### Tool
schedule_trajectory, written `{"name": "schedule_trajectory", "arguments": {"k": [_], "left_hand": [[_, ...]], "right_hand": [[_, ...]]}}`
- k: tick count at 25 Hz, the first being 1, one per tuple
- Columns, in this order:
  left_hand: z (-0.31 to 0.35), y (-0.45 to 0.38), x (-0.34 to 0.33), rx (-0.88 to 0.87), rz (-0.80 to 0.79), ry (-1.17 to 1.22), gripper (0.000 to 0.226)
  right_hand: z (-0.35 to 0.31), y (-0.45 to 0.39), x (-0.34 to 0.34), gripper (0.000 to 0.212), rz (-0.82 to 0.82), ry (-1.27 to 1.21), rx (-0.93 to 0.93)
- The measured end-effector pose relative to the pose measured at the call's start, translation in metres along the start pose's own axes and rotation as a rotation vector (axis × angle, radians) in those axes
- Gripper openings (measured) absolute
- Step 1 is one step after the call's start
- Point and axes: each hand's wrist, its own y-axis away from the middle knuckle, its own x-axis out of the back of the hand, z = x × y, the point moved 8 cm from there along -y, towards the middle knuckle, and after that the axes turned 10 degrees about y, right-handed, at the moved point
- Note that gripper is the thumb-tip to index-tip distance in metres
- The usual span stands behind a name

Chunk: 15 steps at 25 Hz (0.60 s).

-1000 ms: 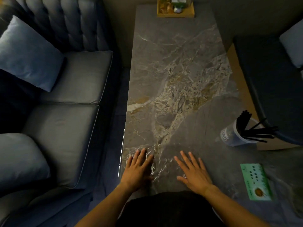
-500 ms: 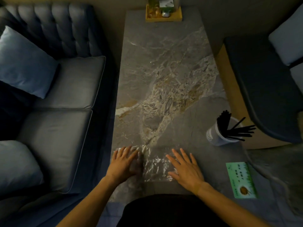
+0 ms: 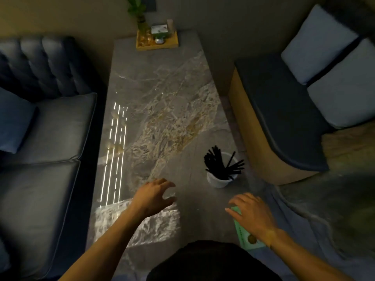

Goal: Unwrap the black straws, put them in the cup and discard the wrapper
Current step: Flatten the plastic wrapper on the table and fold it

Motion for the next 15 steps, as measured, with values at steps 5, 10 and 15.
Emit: {"name": "schedule_trajectory", "arguments": {"k": [5, 10, 15], "left_hand": [[0.06, -0.046, 0.006, 0.025, -0.002, 0.234, 0.087], [0.102, -0.082, -0.005, 0.093, -0.005, 0.532, 0.128], [0.114, -0.095, -0.012, 0.124, 0.073, 0.763, 0.13]], "right_hand": [[0.068, -0.02, 0.015, 0.069, -0.007, -0.256, -0.212], [0.067, -0.065, -0.001, 0.126, -0.115, -0.369, -0.152], [0.056, -0.098, -0.018, 0.126, -0.168, -0.388, -0.108]]}}
